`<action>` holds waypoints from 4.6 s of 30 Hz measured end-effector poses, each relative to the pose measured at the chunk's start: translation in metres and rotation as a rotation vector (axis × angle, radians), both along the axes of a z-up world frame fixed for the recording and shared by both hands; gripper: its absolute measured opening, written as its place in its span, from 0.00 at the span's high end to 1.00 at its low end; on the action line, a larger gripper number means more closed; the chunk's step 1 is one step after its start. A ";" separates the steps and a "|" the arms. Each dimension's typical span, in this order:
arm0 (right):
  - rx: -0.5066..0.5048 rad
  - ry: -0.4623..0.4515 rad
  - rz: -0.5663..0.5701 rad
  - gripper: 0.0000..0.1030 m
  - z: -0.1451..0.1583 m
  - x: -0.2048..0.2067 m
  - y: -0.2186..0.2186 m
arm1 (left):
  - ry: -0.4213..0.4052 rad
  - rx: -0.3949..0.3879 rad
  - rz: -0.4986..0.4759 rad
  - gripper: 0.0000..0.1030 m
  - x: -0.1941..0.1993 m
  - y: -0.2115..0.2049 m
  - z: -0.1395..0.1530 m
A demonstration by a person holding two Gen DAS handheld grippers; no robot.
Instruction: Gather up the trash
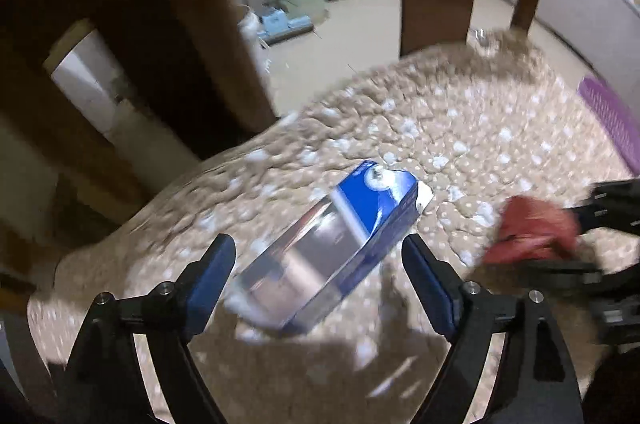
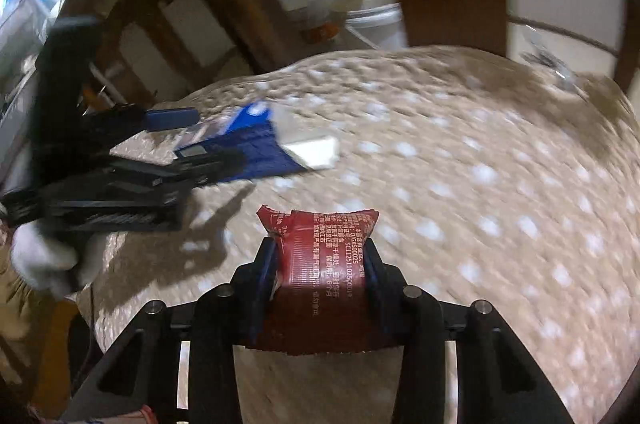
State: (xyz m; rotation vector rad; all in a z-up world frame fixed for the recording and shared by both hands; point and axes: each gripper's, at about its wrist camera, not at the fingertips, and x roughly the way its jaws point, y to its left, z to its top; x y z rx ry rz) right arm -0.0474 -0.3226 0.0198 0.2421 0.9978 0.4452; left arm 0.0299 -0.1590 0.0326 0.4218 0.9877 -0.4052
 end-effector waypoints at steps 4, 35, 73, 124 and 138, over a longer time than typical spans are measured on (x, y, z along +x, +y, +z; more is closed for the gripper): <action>-0.015 -0.002 -0.061 0.56 -0.003 -0.018 -0.028 | 0.060 0.048 0.049 0.24 0.007 -0.010 -0.017; -0.157 -0.150 -0.323 0.56 0.031 -0.098 -0.119 | -0.119 -0.003 0.111 0.62 -0.160 -0.107 0.049; -0.179 -0.140 -0.415 0.56 0.026 -0.105 -0.150 | -0.073 0.044 0.082 0.62 -0.169 -0.132 0.030; -0.031 -0.027 -0.358 0.29 0.003 -0.080 -0.145 | 0.065 -0.101 0.061 0.32 -0.138 -0.126 -0.012; -0.037 -0.045 -0.379 0.56 0.012 -0.085 -0.149 | 0.078 -0.206 0.133 0.69 -0.153 -0.109 0.011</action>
